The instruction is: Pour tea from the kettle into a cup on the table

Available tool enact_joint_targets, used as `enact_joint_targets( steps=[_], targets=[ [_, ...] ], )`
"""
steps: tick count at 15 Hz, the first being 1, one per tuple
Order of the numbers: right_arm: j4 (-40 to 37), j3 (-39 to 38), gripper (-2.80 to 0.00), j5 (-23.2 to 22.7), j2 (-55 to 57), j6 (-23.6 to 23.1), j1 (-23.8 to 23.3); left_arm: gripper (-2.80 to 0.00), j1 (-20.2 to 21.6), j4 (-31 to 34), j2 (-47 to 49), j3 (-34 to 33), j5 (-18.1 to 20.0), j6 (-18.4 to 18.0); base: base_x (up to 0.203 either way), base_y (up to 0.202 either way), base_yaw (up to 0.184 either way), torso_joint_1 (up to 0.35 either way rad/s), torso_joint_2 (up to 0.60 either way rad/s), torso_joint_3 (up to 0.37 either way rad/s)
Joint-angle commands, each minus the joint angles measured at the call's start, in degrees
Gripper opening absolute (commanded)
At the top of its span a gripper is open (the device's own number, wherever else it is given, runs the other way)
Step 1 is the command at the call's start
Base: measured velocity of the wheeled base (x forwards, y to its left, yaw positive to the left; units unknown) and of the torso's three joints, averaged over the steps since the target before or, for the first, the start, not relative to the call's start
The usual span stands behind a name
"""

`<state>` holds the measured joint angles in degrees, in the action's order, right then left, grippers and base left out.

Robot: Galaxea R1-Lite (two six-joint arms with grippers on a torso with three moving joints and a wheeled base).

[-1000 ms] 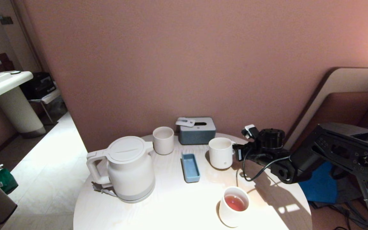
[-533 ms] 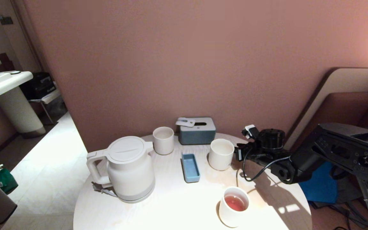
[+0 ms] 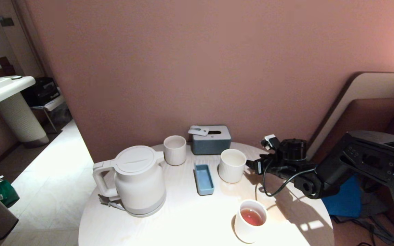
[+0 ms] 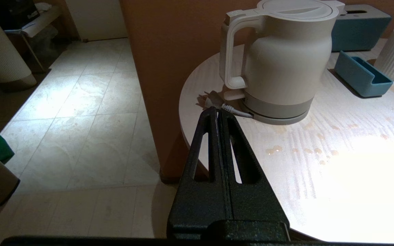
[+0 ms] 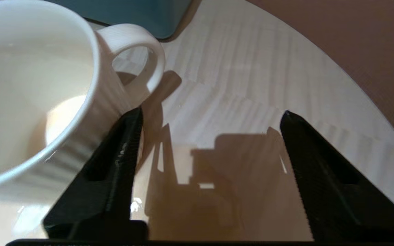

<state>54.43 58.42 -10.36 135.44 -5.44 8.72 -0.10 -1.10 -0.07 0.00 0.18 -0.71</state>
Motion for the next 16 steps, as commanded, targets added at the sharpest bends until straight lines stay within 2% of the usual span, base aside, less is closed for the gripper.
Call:
enact_joint_targets(
  steps=[1, 7, 11, 13, 16],
  targets=[
    [0.06, -3.11, 0.0, -0.08, -5.4, -0.44, -1.41, -2.8, 0.01, -0.05, 0.07, 0.0, -0.01, 0.0, 0.0, 0.0, 0.0, 0.0, 0.0, 0.0],
    [-6.5, -9.32, 0.0, -0.02, -21.26, -0.63, -5.78, -2.8, 0.01, -0.05, 0.07, 0.0, -0.01, 0.0, 0.0, 0.0, 0.0, 0.0, 0.0, 0.0],
    [-19.95, -9.98, 0.0, 0.83, -38.78, -0.49, -7.56, -2.8, 0.01, -0.05, 0.07, 0.0, -0.01, 0.0, 0.0, 0.0, 0.0, 0.0, 0.0, 0.0],
    [-28.18, -10.46, 0.0, 6.32, -48.63, -0.38, -7.41, -2.8, 0.01, -0.05, 0.07, 0.0, -0.01, 0.0, 0.0, 0.0, 0.0, 0.0, 0.0, 0.0],
    [-35.19, -15.96, 0.0, 17.13, -64.59, -0.44, -6.17, -2.8, 0.01, -0.05, 0.07, 0.0, -0.01, 0.0, 0.0, 0.0, 0.0, 0.0, 0.0, 0.0]
  ],
)
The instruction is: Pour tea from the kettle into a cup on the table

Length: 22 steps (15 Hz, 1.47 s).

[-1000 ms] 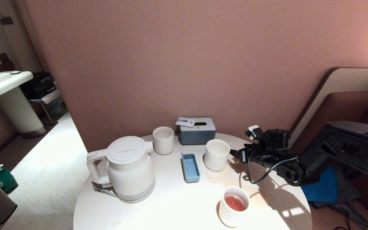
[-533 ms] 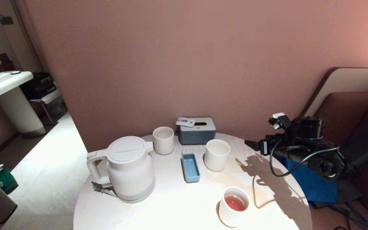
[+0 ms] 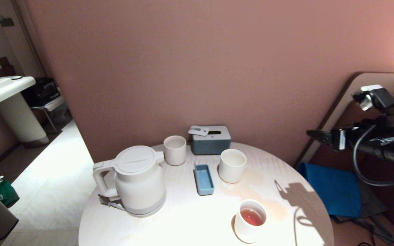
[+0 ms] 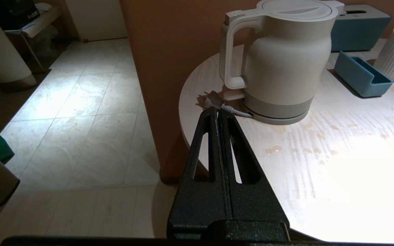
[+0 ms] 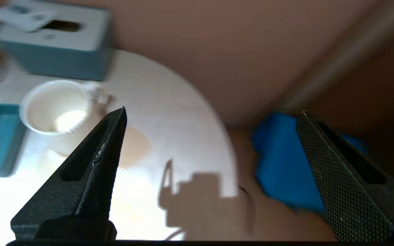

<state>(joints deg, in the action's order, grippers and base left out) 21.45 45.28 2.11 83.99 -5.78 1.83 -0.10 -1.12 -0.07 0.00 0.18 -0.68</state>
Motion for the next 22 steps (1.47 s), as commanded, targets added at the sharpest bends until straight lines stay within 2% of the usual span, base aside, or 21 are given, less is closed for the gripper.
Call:
enact_joint_targets(
  steps=[1, 3, 8, 11, 13, 14, 16, 18, 20, 22],
  targets=[
    [-4.28, -4.95, 0.0, 7.55, -18.66, -0.14, 1.15, -2.8, 0.01, -0.02, 0.07, 0.0, -0.01, -0.02, 0.0, 0.0, 0.0, 0.0, 0.0, 0.0],
    [-9.73, -8.64, 0.0, 11.58, -30.24, -0.13, 1.74, -2.8, 0.01, -0.02, 0.07, 0.0, -0.01, -0.02, 0.0, 0.0, 0.0, 0.0, 0.0, 0.0],
    [-28.51, -12.36, 0.0, 16.2, -51.09, -0.09, 2.02, -2.8, 0.01, -0.02, 0.07, 0.0, -0.01, -0.02, 0.0, 0.0, 0.0, 0.0, 0.0, 0.0],
    [-32.85, -14.3, 0.0, 16.76, -59.23, 0.0, 1.12, -2.8, 0.01, -0.02, 0.07, 0.0, -0.01, -0.01, 0.0, 0.0, 0.0, 0.0, 0.0, 0.0],
    [-34.41, -15.11, 0.0, 16.66, -63.14, -0.07, -1.97, -2.8, 0.01, -0.02, 0.07, 0.0, -0.01, -0.02, 0.0, 0.0, 0.0, 0.0, 0.0, 0.0],
    [-34.54, -15.67, 0.0, 15.59, -65.28, -0.09, -2.47, -2.8, 0.01, -0.02, 0.07, 0.0, -0.01, -0.02, 0.0, 0.0, 0.0, 0.0, 0.0, 0.0],
    [-35.25, -16.91, 0.0, 8.66, -69.37, -0.08, -3.0, -2.8, 0.01, -0.02, 0.07, 0.0, -0.01, -0.02, 0.0, 0.0, 0.0, 0.0, 0.0, 0.0],
    [-36.07, -19.38, 0.0, 6.28, -73.71, 0.06, -3.13, -2.8, 0.01, -0.02, 0.07, 0.0, -0.01, 0.07, 0.0, 0.0, 0.0, 0.0, 0.0, 0.0],
    [-36.14, -23.25, 0.0, 0.48, -80.45, 0.06, -2.66, -2.8, 0.01, -0.02, 0.07, 0.0, -0.01, 0.07, 0.0, 0.0, 0.0, 0.0, 0.0, 0.0],
    [-35.0, -30.28, 0.0, -5.1, -83.99, -2.16, -2.44, -2.8, 0.01, -0.02, 0.07, 0.0, -0.01, 0.07, 0.0, 0.0, 0.0, 0.0, 0.0, 0.0]
  ],
)
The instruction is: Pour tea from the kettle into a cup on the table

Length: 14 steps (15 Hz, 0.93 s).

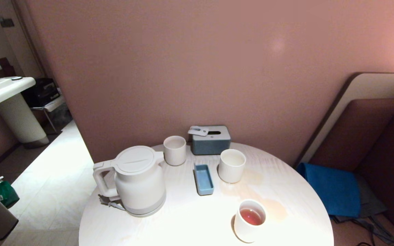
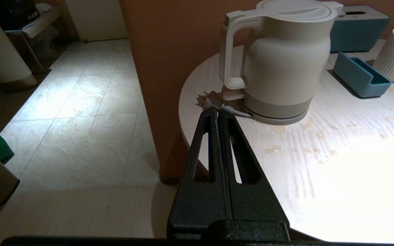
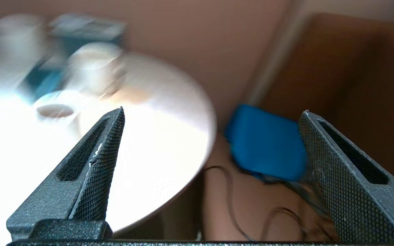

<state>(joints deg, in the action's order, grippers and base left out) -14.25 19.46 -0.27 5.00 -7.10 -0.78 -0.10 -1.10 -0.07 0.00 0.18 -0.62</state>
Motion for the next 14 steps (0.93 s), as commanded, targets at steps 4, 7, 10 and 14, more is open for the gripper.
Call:
enact_joint_targets(
  steps=[4, 7, 10, 14],
  targets=[
    [12.08, -17.92, 0.0, -2.97, -5.0, -1.83, 0.25, -2.8, 0.01, -0.05, 0.07, 0.0, -0.01, 0.01, 0.0, 0.0, 0.0, 0.0, 0.0, 0.0],
    [13.9, -19.46, 0.0, -1.82, -5.0, 1.49, 0.25, -2.8, 0.01, -0.05, 0.07, 0.0, -0.01, 0.01, 0.0, 0.0, 0.0, 0.0, 0.0, 0.0],
    [13.63, -19.46, 0.0, -1.75, -5.0, 1.49, 0.25, -2.8, 0.01, -0.05, 0.07, 0.0, -0.01, 0.01, 0.0, 0.0, 0.0, 0.0, 0.0, 0.0],
    [13.9, -19.46, 0.0, -1.4, -5.0, 3.15, 0.25, -2.8, 0.01, -0.05, 0.07, 0.0, -0.01, 0.01, 0.0, 0.0, 0.0, 0.0, 0.0, 0.0]
  ],
)
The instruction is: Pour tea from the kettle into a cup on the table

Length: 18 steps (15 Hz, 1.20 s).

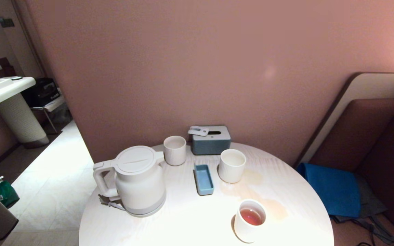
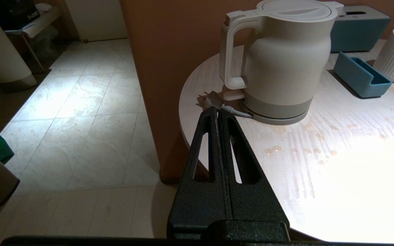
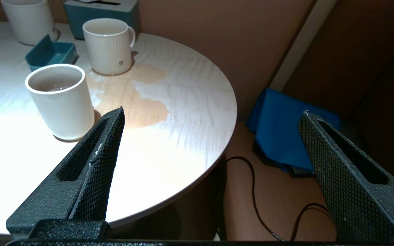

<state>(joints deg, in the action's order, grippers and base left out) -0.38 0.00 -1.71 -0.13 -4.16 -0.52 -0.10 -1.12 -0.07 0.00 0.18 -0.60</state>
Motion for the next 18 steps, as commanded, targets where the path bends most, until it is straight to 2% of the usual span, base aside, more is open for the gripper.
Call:
enact_joint_targets(
  steps=[1, 17, 18],
  targets=[
    [0.03, 0.0, 0.0, 0.16, 0.13, 0.55, 0.0, -2.8, 0.01, -0.02, 0.07, 0.0, 0.0, -0.01, 0.0, 0.0, 0.0, 0.0, 0.0, 0.0],
    [0.03, 0.0, 0.0, 0.39, 0.13, 1.86, 0.0, -2.8, 0.01, -0.02, 0.07, 0.0, 0.0, -0.01, 0.0, 0.0, 0.0, 0.0, 0.0, 0.0],
    [0.03, 0.0, -2.8, 0.39, 0.13, 1.79, 0.0, -2.8, 0.01, -0.02, 0.07, 0.0, 0.0, -0.01, 0.0, 0.0, 0.0, 0.0, 0.0, 0.0]
  ],
)
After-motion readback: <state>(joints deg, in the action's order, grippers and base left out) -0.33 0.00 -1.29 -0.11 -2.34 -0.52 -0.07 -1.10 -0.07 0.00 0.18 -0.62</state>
